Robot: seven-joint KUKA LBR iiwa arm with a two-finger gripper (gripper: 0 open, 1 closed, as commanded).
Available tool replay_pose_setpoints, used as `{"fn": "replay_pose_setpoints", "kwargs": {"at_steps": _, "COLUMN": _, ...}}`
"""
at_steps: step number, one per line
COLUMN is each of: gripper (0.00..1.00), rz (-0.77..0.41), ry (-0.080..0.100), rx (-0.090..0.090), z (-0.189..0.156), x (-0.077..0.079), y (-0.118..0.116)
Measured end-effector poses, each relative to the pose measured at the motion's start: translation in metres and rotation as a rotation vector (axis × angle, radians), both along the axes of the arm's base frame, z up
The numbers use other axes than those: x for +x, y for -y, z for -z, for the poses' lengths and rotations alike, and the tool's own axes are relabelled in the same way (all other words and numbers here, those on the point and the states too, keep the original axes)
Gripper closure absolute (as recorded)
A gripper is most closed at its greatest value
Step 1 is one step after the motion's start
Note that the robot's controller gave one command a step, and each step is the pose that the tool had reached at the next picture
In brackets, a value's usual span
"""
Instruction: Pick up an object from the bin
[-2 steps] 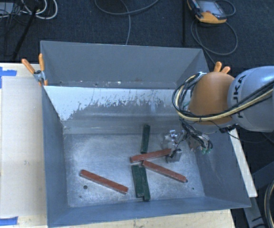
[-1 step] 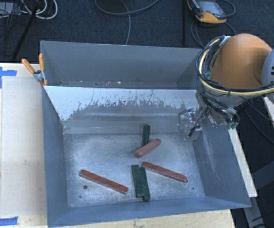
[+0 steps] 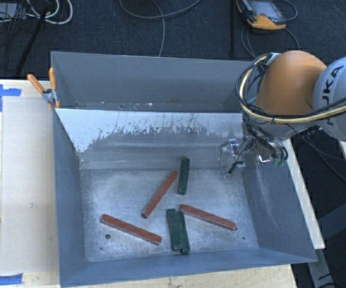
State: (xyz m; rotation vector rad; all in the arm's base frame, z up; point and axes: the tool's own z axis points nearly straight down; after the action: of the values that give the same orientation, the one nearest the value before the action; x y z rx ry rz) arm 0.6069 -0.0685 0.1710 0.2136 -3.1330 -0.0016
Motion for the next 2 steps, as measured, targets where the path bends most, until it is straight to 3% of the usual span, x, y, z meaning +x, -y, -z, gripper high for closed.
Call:
{"fn": "replay_pose_setpoints", "kwargs": {"at_steps": 1, "gripper": 1.0, "rz": -0.28, "ry": 0.0, "rx": 0.001, "z": -0.002, "x": -0.023, "y": -0.029}}
{"fn": "replay_pose_setpoints", "kwargs": {"at_steps": 2, "gripper": 1.0, "rz": -0.098, "ry": -0.001, "rx": 0.0, "z": 0.013, "x": -0.022, "y": -0.04}}
